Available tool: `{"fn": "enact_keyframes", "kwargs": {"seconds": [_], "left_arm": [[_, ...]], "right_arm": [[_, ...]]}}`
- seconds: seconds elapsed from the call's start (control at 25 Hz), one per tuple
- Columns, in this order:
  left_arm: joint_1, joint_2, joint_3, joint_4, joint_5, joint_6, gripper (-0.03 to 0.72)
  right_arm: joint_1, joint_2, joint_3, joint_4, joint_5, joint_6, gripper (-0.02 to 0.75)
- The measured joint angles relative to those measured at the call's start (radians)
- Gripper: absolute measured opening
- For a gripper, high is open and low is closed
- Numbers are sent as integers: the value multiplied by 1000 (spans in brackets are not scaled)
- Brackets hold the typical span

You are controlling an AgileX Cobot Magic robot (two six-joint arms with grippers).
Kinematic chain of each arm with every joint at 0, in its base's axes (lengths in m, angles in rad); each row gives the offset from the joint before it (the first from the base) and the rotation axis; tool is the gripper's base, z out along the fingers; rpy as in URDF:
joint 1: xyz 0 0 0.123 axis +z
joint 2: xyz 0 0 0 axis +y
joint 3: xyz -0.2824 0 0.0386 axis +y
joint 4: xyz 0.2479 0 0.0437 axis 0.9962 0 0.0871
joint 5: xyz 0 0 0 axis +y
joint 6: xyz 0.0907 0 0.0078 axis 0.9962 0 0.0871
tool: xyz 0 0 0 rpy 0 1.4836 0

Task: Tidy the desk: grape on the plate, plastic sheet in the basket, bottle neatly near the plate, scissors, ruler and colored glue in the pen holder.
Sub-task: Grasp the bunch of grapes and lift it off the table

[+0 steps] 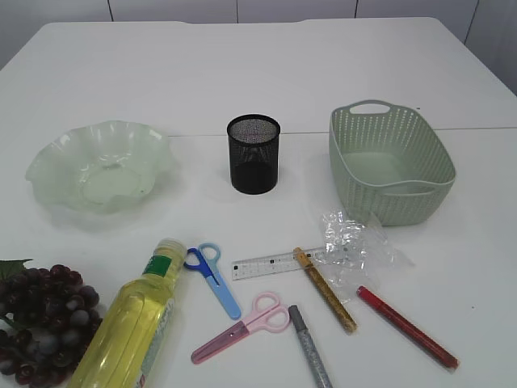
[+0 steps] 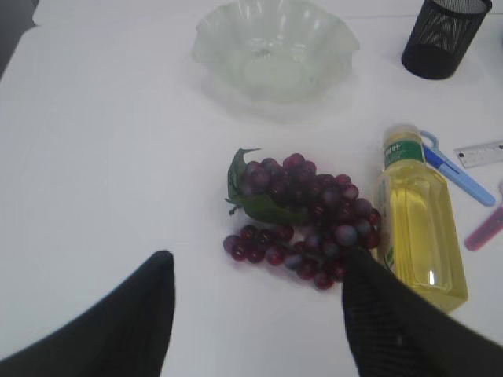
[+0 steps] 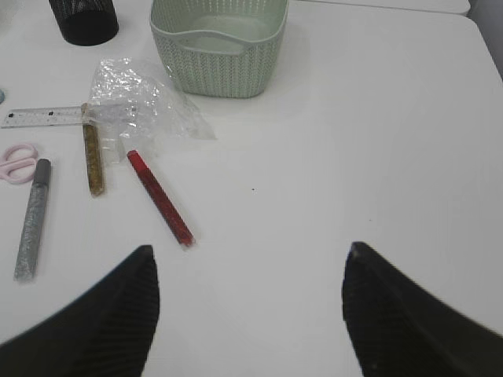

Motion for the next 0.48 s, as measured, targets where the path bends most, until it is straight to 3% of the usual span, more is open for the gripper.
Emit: {"fn": "enact_keyframes", "kwargs": {"seconds": [0.48], "left_arm": [[0,303,-156,-120,163,-35,495]], "right_arm": [[0,284,-51,28,56,139,531]]}}
